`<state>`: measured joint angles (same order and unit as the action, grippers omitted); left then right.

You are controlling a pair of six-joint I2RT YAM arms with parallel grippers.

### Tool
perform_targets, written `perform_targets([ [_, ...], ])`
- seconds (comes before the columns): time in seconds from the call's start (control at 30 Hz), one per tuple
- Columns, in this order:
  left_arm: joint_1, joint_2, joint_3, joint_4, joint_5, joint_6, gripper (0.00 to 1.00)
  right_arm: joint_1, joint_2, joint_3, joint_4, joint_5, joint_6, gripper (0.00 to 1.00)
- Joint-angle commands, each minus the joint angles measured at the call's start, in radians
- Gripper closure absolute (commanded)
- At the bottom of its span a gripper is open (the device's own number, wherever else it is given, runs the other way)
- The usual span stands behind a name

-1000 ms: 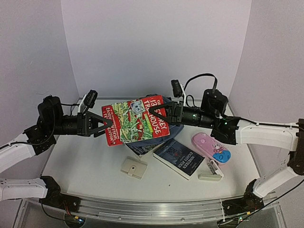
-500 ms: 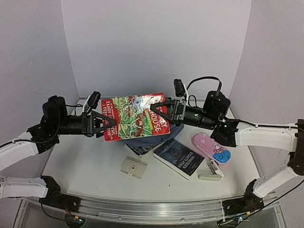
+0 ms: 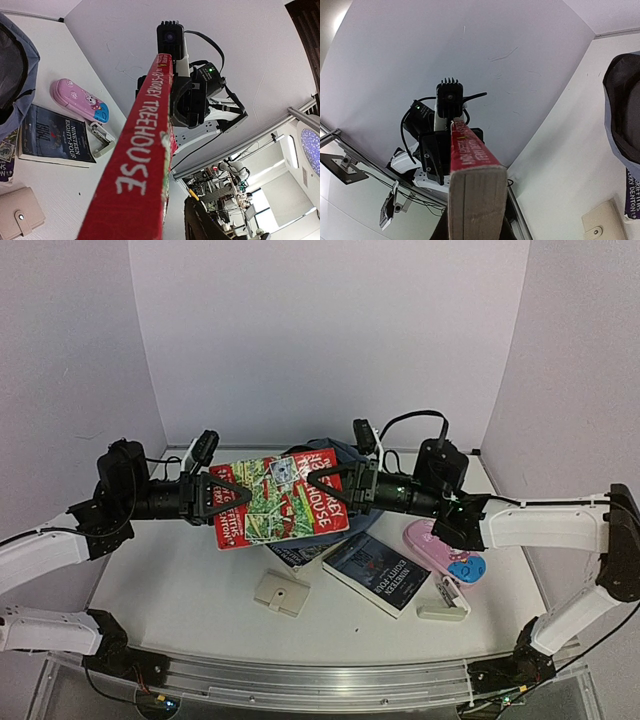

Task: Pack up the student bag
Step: Pick up the book from the center of the board.

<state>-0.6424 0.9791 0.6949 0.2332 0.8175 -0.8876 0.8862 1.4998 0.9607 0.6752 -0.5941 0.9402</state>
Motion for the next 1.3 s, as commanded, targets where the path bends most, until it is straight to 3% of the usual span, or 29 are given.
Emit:
perform_targets([
  [0.0,-0.002,-0.007,-0.004,0.056,0.012,-0.01,0.62,0.004,-0.021,0.006,0.115,0.036,0.008,1.0],
  [0.1,-0.001,-0.007,-0.012,0.06,0.01,-0.016,0.72,0.004,-0.016,0.003,0.118,0.043,0.011,1.0],
  [0.23,-0.002,-0.006,-0.009,0.029,-0.011,-0.009,0.97,0.003,-0.007,-0.001,0.118,0.049,0.011,1.0],
  [0.3,-0.002,-0.004,0.006,-0.04,-0.034,0.011,1.0,0.004,-0.006,0.004,0.1,0.065,0.003,0.97],
  [0.47,0.0,-0.032,0.055,-0.255,-0.195,0.066,1.0,0.003,-0.026,0.083,-0.168,0.172,-0.146,0.65],
  [0.5,0.0,-0.039,0.059,-0.3,-0.227,0.067,1.0,0.003,-0.029,0.101,-0.249,0.217,-0.182,0.5],
  [0.57,0.001,-0.05,0.071,-0.356,-0.294,0.066,1.0,0.002,-0.037,0.142,-0.363,0.296,-0.255,0.33],
  [0.67,0.011,-0.061,0.075,-0.423,-0.369,0.044,1.0,0.003,-0.02,0.234,-0.579,0.463,-0.345,0.16],
  [0.73,0.027,-0.065,0.066,-0.431,-0.386,0.018,1.0,0.002,0.015,0.324,-0.714,0.574,-0.4,0.11],
  [0.8,0.054,-0.065,0.059,-0.434,-0.388,-0.006,1.0,-0.009,0.083,0.409,-0.846,0.68,-0.427,0.13],
  [0.87,0.082,-0.065,0.059,-0.448,-0.384,-0.026,1.0,-0.035,0.137,0.475,-0.897,0.683,-0.443,0.17],
  [1.27,0.172,-0.118,0.041,-0.455,-0.37,-0.081,1.0,-0.223,0.424,0.635,-0.898,0.589,-0.473,0.17],
])
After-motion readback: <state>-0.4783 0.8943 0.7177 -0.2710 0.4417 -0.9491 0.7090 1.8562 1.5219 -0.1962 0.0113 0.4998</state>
